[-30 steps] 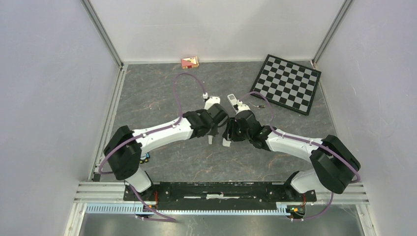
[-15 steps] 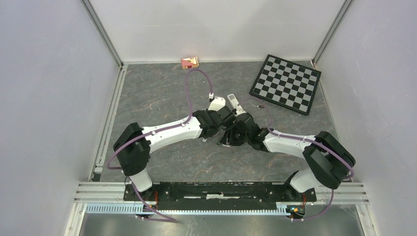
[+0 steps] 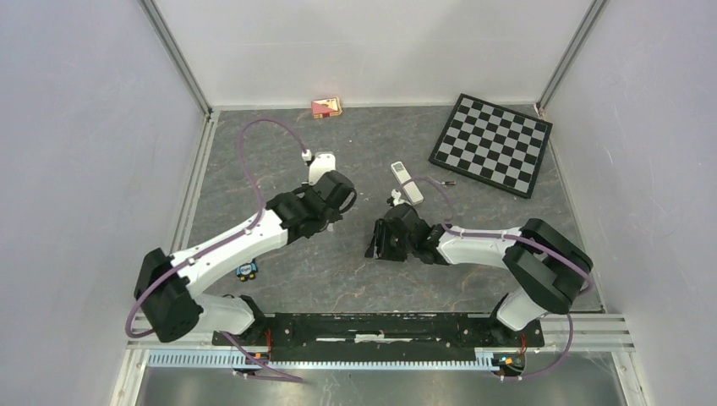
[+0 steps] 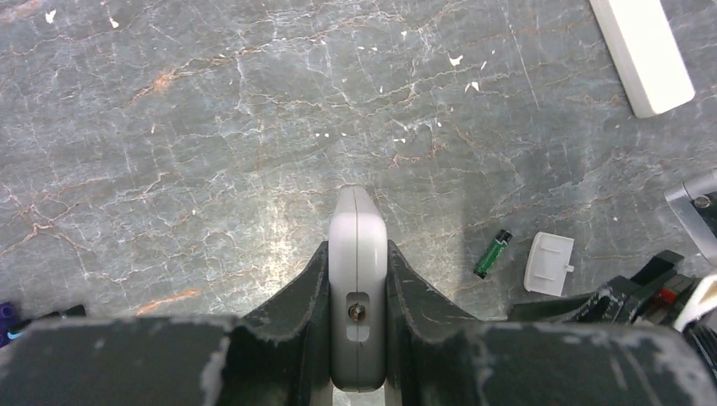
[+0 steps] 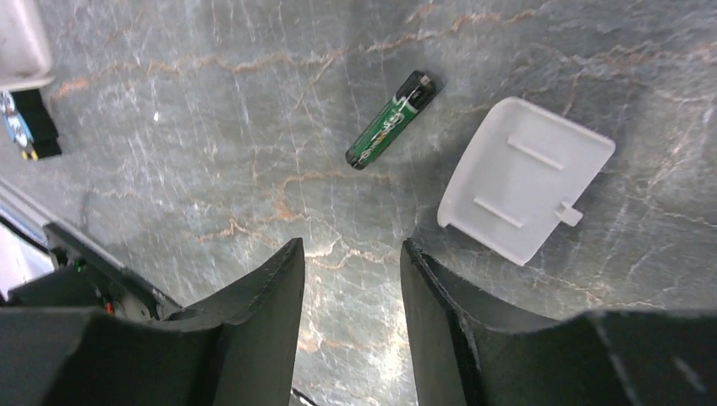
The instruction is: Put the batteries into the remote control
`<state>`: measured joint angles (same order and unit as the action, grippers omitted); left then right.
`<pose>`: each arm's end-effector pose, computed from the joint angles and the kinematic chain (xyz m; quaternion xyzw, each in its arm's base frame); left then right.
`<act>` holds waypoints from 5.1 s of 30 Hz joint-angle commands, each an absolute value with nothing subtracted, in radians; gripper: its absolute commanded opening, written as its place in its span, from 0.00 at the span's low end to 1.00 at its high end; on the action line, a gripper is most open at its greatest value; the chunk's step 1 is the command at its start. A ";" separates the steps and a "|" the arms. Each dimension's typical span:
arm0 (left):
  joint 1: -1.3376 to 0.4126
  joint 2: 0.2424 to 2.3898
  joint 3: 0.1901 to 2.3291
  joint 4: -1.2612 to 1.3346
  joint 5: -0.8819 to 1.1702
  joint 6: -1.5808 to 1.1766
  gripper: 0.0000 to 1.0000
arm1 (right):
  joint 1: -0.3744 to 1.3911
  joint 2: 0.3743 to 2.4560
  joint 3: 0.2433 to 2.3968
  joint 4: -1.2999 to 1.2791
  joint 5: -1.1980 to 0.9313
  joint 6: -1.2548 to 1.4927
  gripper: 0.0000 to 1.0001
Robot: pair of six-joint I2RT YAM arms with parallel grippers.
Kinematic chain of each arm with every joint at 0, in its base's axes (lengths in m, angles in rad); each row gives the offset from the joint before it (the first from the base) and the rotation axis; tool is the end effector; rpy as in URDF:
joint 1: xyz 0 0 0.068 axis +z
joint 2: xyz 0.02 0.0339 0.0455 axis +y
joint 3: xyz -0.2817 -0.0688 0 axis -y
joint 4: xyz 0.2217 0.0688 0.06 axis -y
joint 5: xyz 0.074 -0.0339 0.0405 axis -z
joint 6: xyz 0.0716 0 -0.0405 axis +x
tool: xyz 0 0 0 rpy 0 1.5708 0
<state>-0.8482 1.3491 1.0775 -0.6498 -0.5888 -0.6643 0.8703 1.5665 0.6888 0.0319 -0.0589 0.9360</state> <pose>0.2074 -0.1751 0.2803 -0.0089 0.9116 -0.0095 0.4108 0.1921 0.2344 0.1541 0.0203 0.9344 0.2954 0.1978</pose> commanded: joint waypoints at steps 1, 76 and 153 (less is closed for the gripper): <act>-0.817 1.250 1.029 -0.577 -0.569 -0.628 0.02 | 0.877 1.616 0.735 -0.065 0.132 1.009 0.52; -0.599 0.940 0.401 0.679 0.141 -1.317 0.02 | 0.967 1.238 1.053 -0.152 0.532 0.744 0.08; -0.577 1.066 0.336 1.204 0.099 -1.533 0.02 | 0.965 1.000 1.120 -0.208 0.423 0.800 0.97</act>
